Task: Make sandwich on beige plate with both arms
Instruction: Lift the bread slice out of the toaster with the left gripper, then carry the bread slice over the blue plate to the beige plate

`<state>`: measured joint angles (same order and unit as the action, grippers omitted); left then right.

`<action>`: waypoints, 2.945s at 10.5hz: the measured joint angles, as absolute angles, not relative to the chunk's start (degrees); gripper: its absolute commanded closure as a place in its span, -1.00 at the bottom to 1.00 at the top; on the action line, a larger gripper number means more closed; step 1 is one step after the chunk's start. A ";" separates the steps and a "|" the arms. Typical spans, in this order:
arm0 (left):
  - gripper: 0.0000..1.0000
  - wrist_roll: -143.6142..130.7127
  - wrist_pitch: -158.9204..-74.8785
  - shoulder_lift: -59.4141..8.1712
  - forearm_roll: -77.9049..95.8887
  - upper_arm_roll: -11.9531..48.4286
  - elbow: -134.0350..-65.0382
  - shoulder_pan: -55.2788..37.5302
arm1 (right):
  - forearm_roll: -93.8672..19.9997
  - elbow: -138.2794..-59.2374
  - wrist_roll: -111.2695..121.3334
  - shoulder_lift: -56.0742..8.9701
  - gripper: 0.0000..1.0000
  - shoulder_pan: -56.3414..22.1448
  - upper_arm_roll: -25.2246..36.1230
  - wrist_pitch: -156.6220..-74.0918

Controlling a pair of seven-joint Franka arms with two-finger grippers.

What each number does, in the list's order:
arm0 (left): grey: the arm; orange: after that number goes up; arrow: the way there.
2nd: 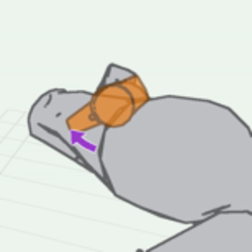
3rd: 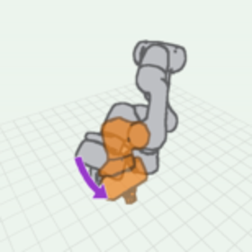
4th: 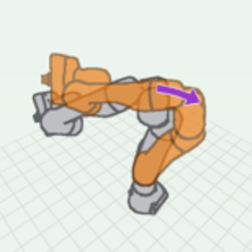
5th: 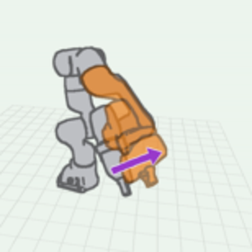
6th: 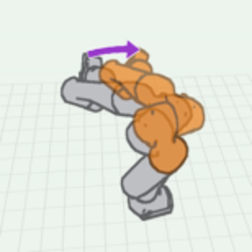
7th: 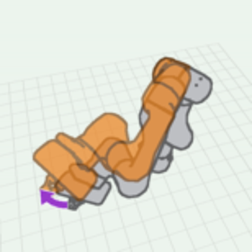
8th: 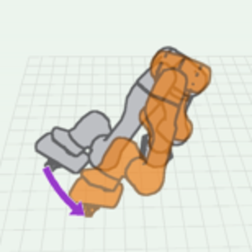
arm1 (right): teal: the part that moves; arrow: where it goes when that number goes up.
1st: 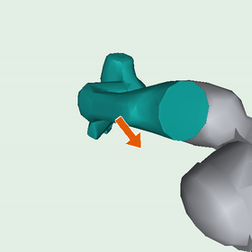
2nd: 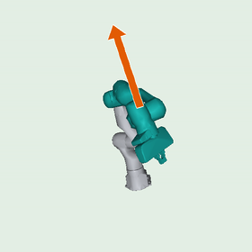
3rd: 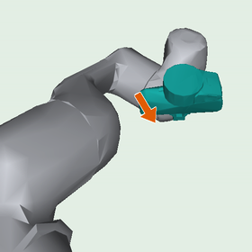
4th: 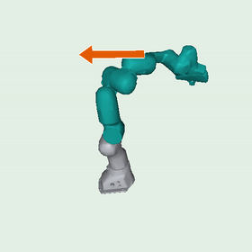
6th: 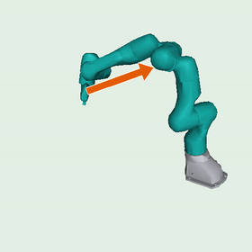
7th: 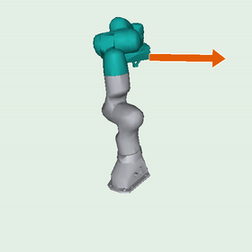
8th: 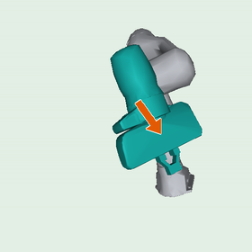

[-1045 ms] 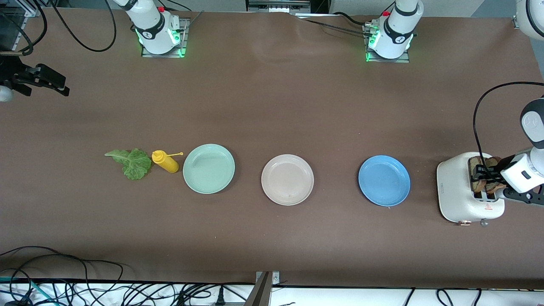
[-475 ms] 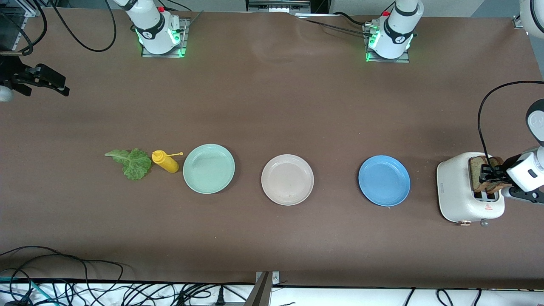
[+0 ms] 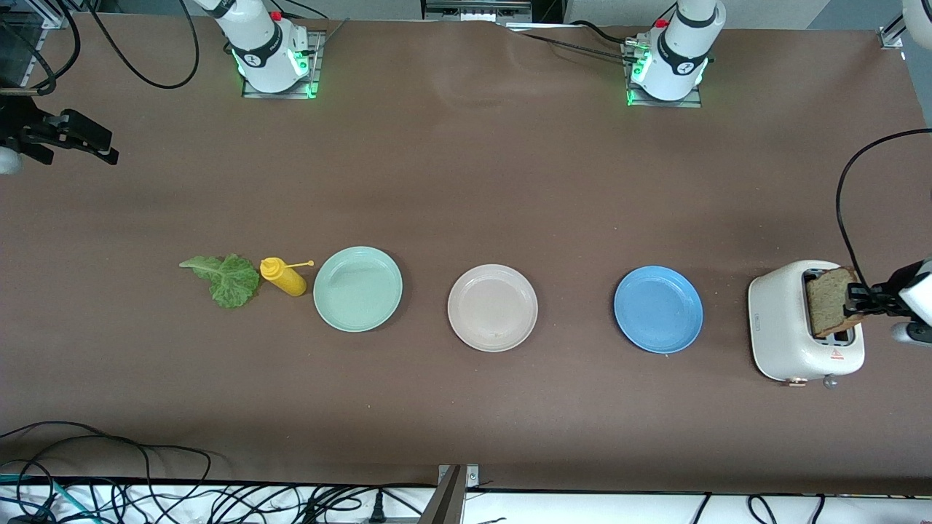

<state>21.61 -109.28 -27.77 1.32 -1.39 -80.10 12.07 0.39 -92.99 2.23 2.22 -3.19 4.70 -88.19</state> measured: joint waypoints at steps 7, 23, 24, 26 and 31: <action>1.00 13.27 -103.99 -26.91 17.24 -0.96 -75.10 11.86 | 0.39 -92.99 2.23 2.21 -1.00 -3.15 4.78 -88.19; 1.00 1.24 -101.97 -38.52 55.58 6.44 -77.77 0.49 | 0.39 -92.99 2.23 2.21 -1.00 -3.12 4.84 -87.25; 1.00 1.24 -101.98 -39.89 56.75 7.75 -77.83 0.31 | 0.39 -92.99 2.23 2.21 -1.00 -3.12 4.84 -87.24; 1.00 2.21 -102.26 -42.35 58.37 8.70 -77.86 -1.44 | 0.39 -92.99 2.23 2.21 -1.00 -3.11 4.87 -87.23; 1.00 5.91 -113.83 -46.82 64.27 8.94 -77.77 -8.61 | 0.39 -92.99 2.24 2.20 -1.00 -3.11 4.91 -87.23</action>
<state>5.91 -113.83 -46.82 64.27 8.94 -77.77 -8.61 0.39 -92.99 2.24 2.20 -3.11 4.91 -87.23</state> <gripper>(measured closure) 0.903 0.000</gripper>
